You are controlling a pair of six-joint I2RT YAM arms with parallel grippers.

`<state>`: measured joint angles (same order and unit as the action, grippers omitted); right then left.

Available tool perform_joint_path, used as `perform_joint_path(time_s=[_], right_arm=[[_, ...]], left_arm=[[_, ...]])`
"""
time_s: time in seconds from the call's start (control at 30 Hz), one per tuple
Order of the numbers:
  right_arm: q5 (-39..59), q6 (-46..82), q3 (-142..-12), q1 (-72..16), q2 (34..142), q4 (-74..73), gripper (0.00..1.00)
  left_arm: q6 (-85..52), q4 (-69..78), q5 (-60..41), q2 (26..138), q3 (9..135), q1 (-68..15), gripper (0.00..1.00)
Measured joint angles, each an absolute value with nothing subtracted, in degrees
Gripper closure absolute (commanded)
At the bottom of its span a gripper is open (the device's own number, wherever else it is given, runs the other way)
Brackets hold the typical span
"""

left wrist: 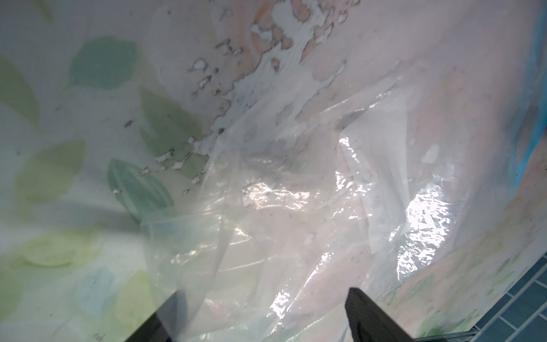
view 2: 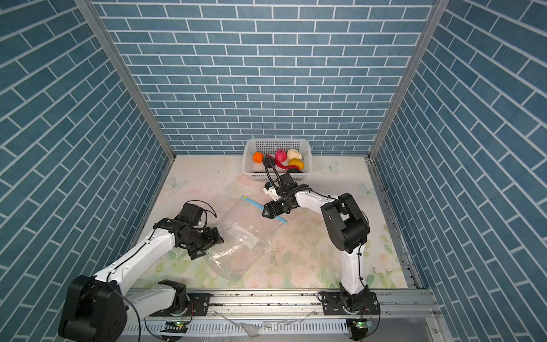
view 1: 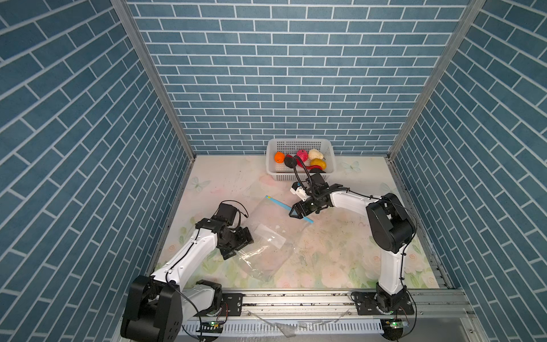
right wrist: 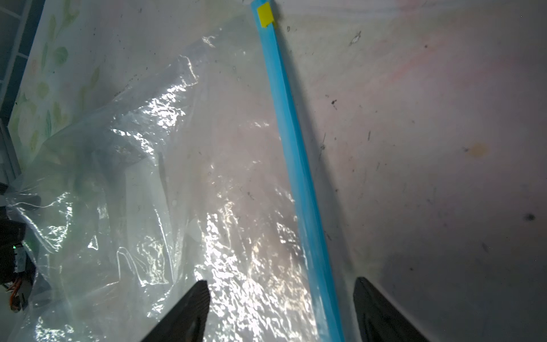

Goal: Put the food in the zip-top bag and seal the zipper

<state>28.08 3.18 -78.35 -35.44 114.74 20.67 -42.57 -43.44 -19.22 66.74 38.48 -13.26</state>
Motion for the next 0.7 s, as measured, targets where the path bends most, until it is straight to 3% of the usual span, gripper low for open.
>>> perform_joint_path(time_s=[0.23, 0.7], right_arm=[[30.5, 5.2, -82.8, -35.0, 117.3, 22.8, 0.36], [26.4, 6.5, -80.6, -33.0, 116.1, 22.4, 0.30]], left_arm=[[-41.1, -41.5, -19.7, 70.8, 40.2, -12.3, 0.17], [-38.5, -37.6, -20.3, 75.4, 40.9, -9.6, 0.18]])
